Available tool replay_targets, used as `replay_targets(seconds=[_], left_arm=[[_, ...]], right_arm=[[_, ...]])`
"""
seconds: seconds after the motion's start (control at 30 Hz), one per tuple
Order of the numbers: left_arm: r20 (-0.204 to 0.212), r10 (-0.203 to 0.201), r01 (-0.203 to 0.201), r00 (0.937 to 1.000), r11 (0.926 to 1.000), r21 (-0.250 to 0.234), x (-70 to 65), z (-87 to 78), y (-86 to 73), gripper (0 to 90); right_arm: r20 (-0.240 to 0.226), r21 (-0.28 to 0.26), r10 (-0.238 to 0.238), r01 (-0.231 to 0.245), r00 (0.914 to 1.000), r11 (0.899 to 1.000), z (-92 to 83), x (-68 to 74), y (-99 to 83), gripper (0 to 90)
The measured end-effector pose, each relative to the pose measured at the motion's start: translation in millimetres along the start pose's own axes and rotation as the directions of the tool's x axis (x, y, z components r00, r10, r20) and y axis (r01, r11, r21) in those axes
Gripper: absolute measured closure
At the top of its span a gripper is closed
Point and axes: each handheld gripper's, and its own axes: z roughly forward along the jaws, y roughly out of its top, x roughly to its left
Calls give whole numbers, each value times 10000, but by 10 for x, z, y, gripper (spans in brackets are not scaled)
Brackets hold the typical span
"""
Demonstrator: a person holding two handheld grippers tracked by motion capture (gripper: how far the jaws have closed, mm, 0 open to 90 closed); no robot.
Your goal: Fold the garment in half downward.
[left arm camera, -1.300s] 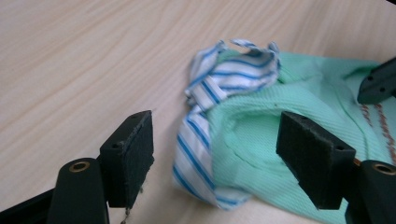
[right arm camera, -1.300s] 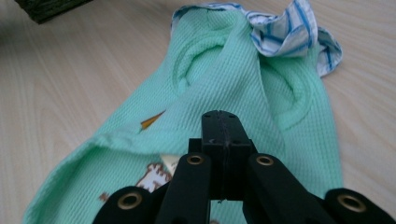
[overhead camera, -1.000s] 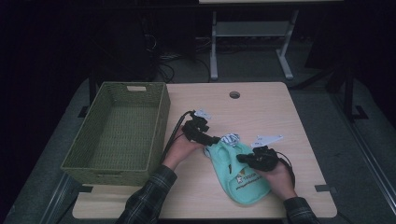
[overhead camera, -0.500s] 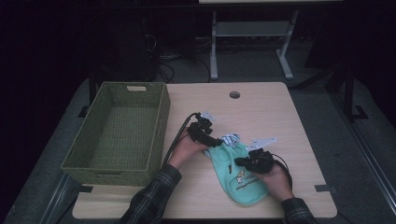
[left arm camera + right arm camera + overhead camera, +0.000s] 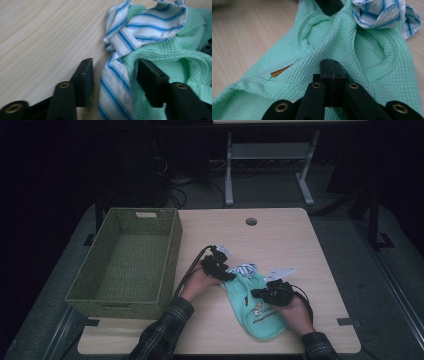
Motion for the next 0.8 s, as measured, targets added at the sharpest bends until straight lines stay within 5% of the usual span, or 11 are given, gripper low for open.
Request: replay_targets(seconds=[0.03, 0.37, 0.5, 0.8], left_arm=[[29, 198, -198, 9998, 9997, 127, 5, -11, -4, 527], [560, -67, 63, 9984, 10000, 73, -37, -1, -19, 797], [439, 34, -43, 9990, 9998, 207, -52, -16, 1, 831], [639, 3, 46, 9980, 9971, -763, -96, -243, 95, 836]], right_arm=[[-2, -1, -4, 4, 10000, 10000, 0, -1, 0, 898], [3, 7, 7, -7, 10000, 10000, -1, 0, -1, 898], [9, 9, 8, -8, 10000, 10000, -1, 0, 0, 898], [-4, 30, 15, -15, 10000, 10000, 1, -1, 5, 898]])
